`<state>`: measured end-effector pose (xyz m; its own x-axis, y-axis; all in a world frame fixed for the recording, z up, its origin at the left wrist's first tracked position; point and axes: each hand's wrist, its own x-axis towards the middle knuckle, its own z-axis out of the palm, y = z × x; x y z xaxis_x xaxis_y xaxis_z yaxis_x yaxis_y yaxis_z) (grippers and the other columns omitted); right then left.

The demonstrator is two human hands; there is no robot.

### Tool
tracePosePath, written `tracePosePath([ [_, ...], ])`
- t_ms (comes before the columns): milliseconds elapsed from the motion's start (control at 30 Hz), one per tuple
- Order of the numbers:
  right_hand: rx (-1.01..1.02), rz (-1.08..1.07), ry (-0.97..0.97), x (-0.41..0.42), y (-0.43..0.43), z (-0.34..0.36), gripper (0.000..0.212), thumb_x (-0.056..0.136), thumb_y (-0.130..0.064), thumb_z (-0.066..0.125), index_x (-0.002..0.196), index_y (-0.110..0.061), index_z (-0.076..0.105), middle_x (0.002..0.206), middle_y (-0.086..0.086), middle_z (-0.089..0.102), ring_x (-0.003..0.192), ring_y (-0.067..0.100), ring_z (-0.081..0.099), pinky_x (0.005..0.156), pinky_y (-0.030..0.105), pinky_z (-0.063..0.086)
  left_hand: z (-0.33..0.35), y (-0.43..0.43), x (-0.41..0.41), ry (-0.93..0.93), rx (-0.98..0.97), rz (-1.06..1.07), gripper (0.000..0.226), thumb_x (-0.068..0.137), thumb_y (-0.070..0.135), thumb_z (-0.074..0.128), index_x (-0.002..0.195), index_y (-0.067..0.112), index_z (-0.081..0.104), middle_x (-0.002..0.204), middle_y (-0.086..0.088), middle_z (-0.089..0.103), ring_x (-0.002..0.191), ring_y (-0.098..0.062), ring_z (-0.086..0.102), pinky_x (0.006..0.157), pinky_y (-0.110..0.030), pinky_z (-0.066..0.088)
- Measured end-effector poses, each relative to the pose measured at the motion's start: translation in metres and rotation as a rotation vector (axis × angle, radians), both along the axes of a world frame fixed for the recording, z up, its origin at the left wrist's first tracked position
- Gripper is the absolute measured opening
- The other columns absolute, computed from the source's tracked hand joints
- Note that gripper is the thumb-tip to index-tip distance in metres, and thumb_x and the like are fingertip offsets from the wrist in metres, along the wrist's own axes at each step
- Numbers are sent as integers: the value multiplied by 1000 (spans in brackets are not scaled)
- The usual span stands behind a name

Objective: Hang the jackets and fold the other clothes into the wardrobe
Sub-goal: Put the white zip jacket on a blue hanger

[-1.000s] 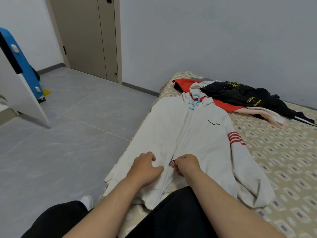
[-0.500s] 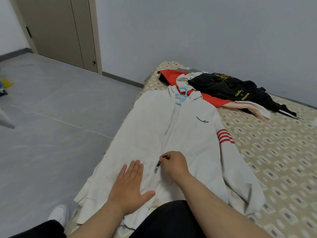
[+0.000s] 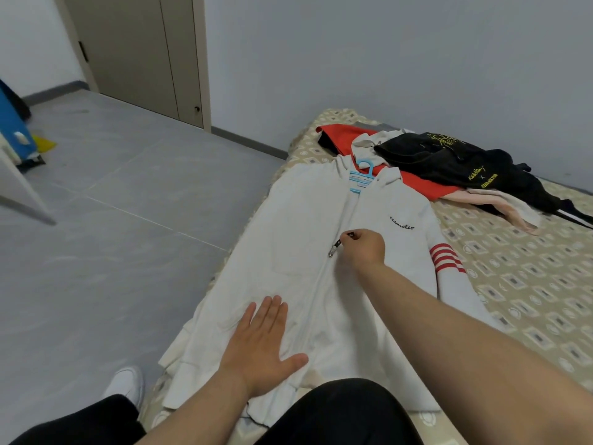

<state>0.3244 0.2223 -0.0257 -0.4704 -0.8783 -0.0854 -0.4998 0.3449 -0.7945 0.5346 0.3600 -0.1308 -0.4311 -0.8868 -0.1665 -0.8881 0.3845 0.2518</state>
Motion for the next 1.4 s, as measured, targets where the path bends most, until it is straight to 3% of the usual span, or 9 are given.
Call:
tracePosePath([
  [267, 60, 97, -144, -14, -14, -17, 22, 89, -7, 62, 70, -17, 69, 66, -1, 61, 58, 14, 51, 61, 26, 42, 3, 2, 0, 32, -31, 27, 90, 84, 77, -1, 147, 16, -24, 157, 3, -31, 140, -13, -39, 115, -37, -23],
  [433, -15, 117, -68, -26, -44, -17, 16, 89, -11, 65, 76, -18, 72, 69, -11, 63, 63, 5, 54, 57, 18, 41, 8, 5, 0, 46, -95, 14, 88, 85, 72, 40, 141, 6, 50, 151, -11, 42, 139, -25, 41, 107, -42, 23],
  [533, -23, 156, 14, -39, -62, -21, 13, 90, -13, 66, 79, -17, 73, 76, -7, 66, 76, 12, 59, 68, 23, 42, 2, 3, -2, 31, -143, 1, 90, 80, 72, 46, 139, 5, 53, 149, -12, 45, 136, -26, 44, 107, -44, 24],
  [700, 113, 394, 543, -55, -49, -61, 20, 102, -21, 44, 91, -11, 57, 91, 6, 54, 82, 27, 53, 68, 33, 35, 1, 2, -6, 18, -199, 34, 93, 75, 74, 48, 137, 5, 55, 147, -13, 48, 134, -27, 47, 105, -45, 26],
  [933, -13, 302, 632, -51, -33, -90, 20, 102, -19, 37, 87, -12, 47, 83, 3, 47, 73, 25, 45, 64, 36, 35, 13, -17, -21, 85, -167, 144, 71, 81, 67, 43, 117, 10, 68, 118, -9, 66, 109, -33, 63, 101, -41, 29],
  [1033, -43, 293, 621, -52, -32, -95, 20, 102, -20, 37, 85, -13, 45, 81, 1, 45, 72, 25, 45, 63, 35, 34, 30, -62, -49, 230, -110, 228, 78, 82, 70, 33, 130, 12, 53, 133, -13, 49, 124, -36, 46, 109, -38, 21],
  [1133, -45, 278, 574, -54, -34, -99, 21, 101, -20, 36, 84, -13, 46, 81, 1, 47, 73, 25, 48, 65, 37, 39, 35, -124, -81, 367, -34, 199, 93, 86, 71, 27, 157, 18, -1, 163, 0, -16, 147, -13, -22, 118, -29, -11],
  [1233, -71, 251, 490, -58, -35, -103, 20, 100, -17, 37, 83, -16, 46, 81, -1, 49, 73, 23, 48, 66, 37, 38, 35, -184, -109, 413, 80, 189, 85, 96, 42, 47, 156, 13, -5, 163, -3, -17, 148, -13, -20, 115, -26, -9],
  [1400, -124, 237, 400, -61, -38, -110, 24, 100, -14, 40, 76, -20, 43, 74, -6, 47, 69, 17, 45, 64, 31, 34, 4, -196, -123, 218, -147, 170, 75, 94, 41, 27, 156, 8, 2, 165, -8, -5, 151, -18, -9, 118, -28, -17],
])
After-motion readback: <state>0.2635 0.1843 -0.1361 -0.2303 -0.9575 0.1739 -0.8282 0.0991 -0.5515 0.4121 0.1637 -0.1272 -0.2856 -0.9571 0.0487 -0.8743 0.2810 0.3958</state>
